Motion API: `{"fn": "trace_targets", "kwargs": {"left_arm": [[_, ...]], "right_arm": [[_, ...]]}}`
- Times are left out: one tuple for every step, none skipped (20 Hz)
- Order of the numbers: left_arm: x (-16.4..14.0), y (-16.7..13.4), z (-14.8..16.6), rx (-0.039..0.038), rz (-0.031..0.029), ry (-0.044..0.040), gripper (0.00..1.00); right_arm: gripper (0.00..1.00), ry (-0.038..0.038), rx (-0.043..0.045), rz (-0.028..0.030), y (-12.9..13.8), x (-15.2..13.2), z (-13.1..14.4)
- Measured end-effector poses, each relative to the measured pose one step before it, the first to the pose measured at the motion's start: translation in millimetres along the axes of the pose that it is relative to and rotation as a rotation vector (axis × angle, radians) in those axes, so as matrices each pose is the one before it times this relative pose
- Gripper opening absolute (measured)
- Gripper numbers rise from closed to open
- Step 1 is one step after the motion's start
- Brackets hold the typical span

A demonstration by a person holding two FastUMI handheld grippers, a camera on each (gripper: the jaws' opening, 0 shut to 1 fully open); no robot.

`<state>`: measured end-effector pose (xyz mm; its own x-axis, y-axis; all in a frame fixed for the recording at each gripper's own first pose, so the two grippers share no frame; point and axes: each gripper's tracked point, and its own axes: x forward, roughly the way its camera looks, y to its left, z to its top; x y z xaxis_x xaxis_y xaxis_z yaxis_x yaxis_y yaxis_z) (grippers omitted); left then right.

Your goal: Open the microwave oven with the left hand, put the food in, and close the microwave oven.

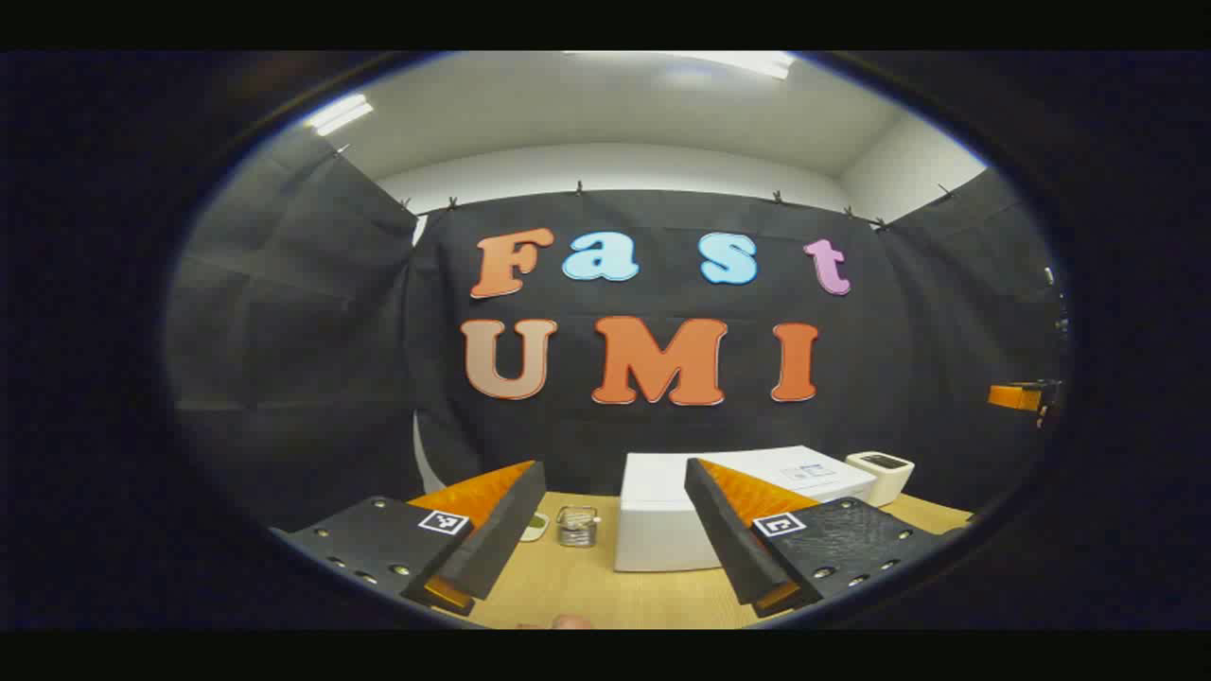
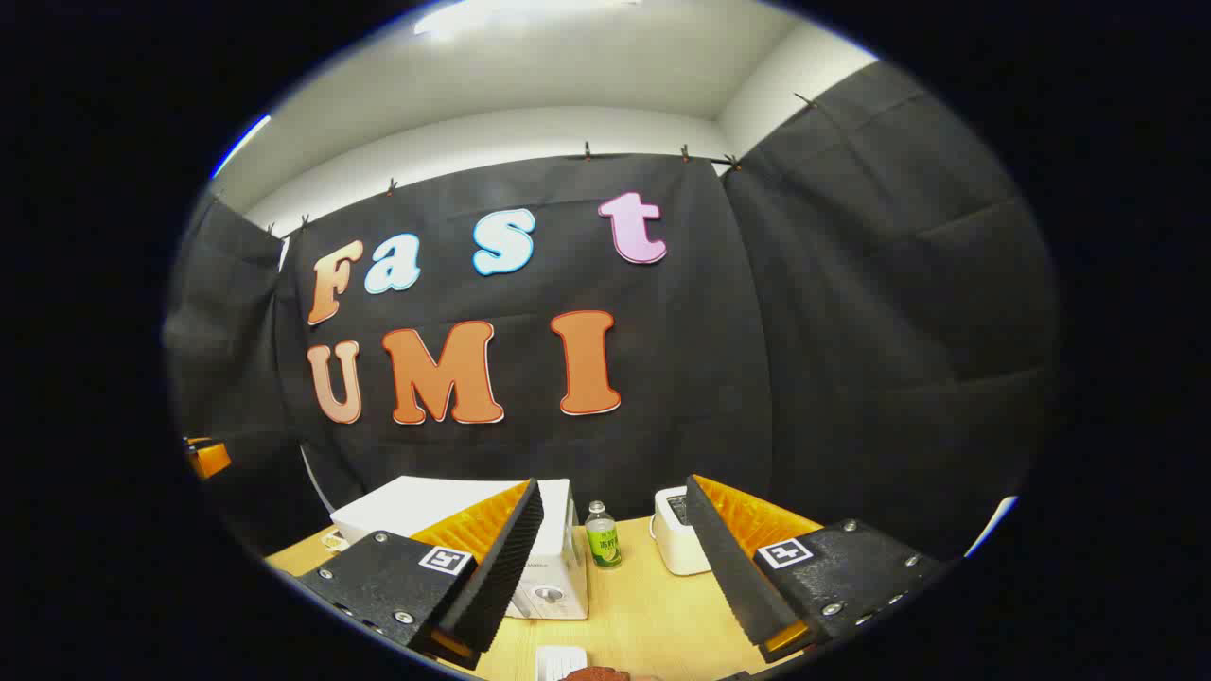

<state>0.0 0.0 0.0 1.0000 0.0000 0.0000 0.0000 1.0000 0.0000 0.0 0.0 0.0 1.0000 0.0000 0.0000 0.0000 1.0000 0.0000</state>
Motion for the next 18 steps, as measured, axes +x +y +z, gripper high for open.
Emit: {"fn": "trace_targets", "kwargs": {"left_arm": [[-2.3,8.01,0.55,-0.01209,0.0182,-0.00149,0.92],[-0.16,5.47,-0.05,-0.01228,0.01433,-0.00076,0.92],[-1.59,5.96,0.92,-0.01078,0.0126,-0.00112,0.92],[-1.12,2.83,-0.68,-0.0084,0.01035,0.00081,0.92],[0.22,0.71,-0.45,-0.00238,0.00656,-0.00149,0.92],[-0.53,-1.23,1.69,0.00498,0.00128,-0.00151,0.92],[1.13,-1.95,0.73,0.01186,-0.00244,-0.00046,0.92],[0.27,-4.1,0.28,0.01531,-0.00235,0.00083,0.92],[0.39,-3.24,-0.8,0.01647,0.00109,-0.00067,0.92],[2.48,-3.55,1.88,0.01454,0.00434,0.00052,0.88],[0.23,-4.49,-0.67,0.01482,-0.00365,0.00382,0.88],[-0.27,-4.43,0.43,0.00906,-0.00653,0.00112,0.92],[1.33,-4.66,0.49,0.00991,-0.00219,0.00052,0.92],[1.98,-4.54,-0.12,0.00596,-0.0019,0.00062,0.92],[1.95,-3.98,-1.82,0.00052,-0.00414,0.00204,0.92],[1.27,-4.34,-0.84,-0.00029,-0.00608,0.00231,0.92],[0.34,-3.99,-2.51,-0.0013,-0.00687,0.00136,0.92],[2.18,-4.52,-1.14,-0.00197,-0.00449,0.00079,0.96]], "right_arm": [[0.94,-0.00843,-0.01541,0.01303,7.44,-2.15,4.68],[0.94,-0.00276,-0.00844,0.01381,5.72,-1.06,3.57],[0.94,0.00191,-0.00651,0.00997,3.65,-0.08,0.46],[0.94,0.0032,-0.00617,0.00512,1.07,0.2,-0.04],[1.0,-0.00098,-0.00524,0.00274,-0.5,-0.56,0.7],[1.0,-0.00139,-0.00161,-0.00086,-1.52,0.08,0.83],[1.0,0.00055,0.00073,-0.00306,-2.77,0.66,-1.07],[0.94,0.00125,0.00105,-0.00254,-1.47,0.7,-0.85],[0.94,0.00237,0.00035,-0.00157,-2.01,0.72,-2.35],[1.0,0.00217,-0.00004,-0.00226,-2.06,0.73,-1.77],[1.0,0.00231,0.00083,-0.00277,-2.2,1.23,-0.96],[1.0,0.00198,0.00127,-0.00104,-1.4,1.33,-0.86],[0.94,0.00145,0.00165,0.00093,-0.59,0.8,-1.44],[0.94,0.00045,0.00156,0.00196,-0.28,0.73,-0.33],[0.94,0.00019,0.00113,0.002,-0.79,-0.51,-0.34],[0.94,-0.00004,-0.00041,0.00047,-1.09,0.55,-0.23],[0.94,-0.00017,-0.00112,-0.00029,-0.73,1.02,-1.71],[0.94,-0.00029,-0.00174,-0.00112,-0.45,0.68,-0.86]]}}
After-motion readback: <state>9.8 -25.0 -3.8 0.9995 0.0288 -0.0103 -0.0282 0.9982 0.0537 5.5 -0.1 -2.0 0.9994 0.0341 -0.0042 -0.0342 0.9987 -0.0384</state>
